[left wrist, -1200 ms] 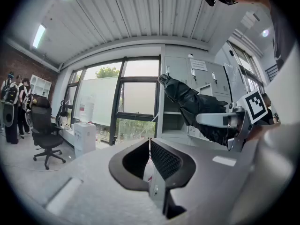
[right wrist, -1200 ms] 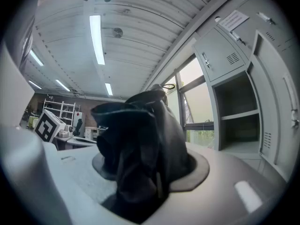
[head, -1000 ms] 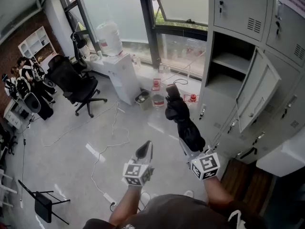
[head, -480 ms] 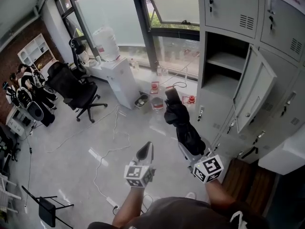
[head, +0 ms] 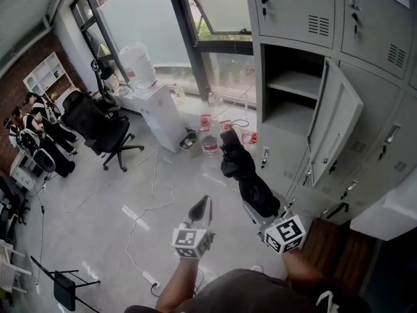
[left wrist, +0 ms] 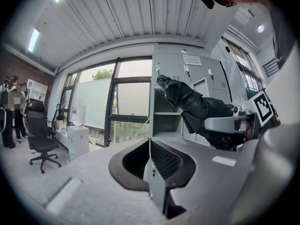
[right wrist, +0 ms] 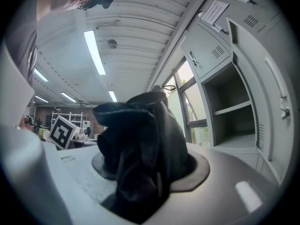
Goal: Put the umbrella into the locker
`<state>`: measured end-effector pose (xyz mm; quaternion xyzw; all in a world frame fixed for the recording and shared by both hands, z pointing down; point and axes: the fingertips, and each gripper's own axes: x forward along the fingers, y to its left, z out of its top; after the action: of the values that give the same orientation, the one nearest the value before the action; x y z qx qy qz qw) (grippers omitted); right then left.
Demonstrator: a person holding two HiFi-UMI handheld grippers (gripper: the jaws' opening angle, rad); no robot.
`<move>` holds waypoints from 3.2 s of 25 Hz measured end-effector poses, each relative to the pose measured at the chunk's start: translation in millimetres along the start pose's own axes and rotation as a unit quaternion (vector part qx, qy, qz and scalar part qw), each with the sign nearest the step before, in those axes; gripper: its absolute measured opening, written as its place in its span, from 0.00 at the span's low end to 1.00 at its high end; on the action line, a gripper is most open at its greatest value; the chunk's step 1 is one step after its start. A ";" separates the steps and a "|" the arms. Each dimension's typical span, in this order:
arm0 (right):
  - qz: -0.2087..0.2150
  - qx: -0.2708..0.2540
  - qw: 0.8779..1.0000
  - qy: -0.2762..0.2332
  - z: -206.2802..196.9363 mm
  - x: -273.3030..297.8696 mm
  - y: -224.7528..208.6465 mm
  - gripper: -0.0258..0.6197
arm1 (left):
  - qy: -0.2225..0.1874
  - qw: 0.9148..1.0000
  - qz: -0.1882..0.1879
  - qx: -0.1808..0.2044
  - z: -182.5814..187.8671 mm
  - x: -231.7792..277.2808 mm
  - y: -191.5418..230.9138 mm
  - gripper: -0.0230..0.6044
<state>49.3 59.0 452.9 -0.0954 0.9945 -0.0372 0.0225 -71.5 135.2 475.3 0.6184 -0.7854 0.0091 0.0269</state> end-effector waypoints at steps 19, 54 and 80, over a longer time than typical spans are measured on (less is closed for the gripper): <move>-0.020 0.019 1.000 -0.002 -8.5 14.3 -39.4 0.41 | 0.001 0.999 -0.039 0.001 -0.8 48.0 -9.0 0.05; -0.215 0.017 0.975 0.045 -39.5 99.5 -119.9 0.42 | 0.021 0.978 -0.209 -0.010 -26.6 186.3 57.5 0.05; -0.316 0.045 0.944 0.084 -76.9 91.8 -276.1 0.42 | 0.047 0.960 -0.276 0.011 -33.6 343.8 -13.1 0.05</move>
<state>7.1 -223.5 547.6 -0.4001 0.9089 -0.0947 -0.0697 -138.1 -200.0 527.0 0.8103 -0.5818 0.0392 0.0584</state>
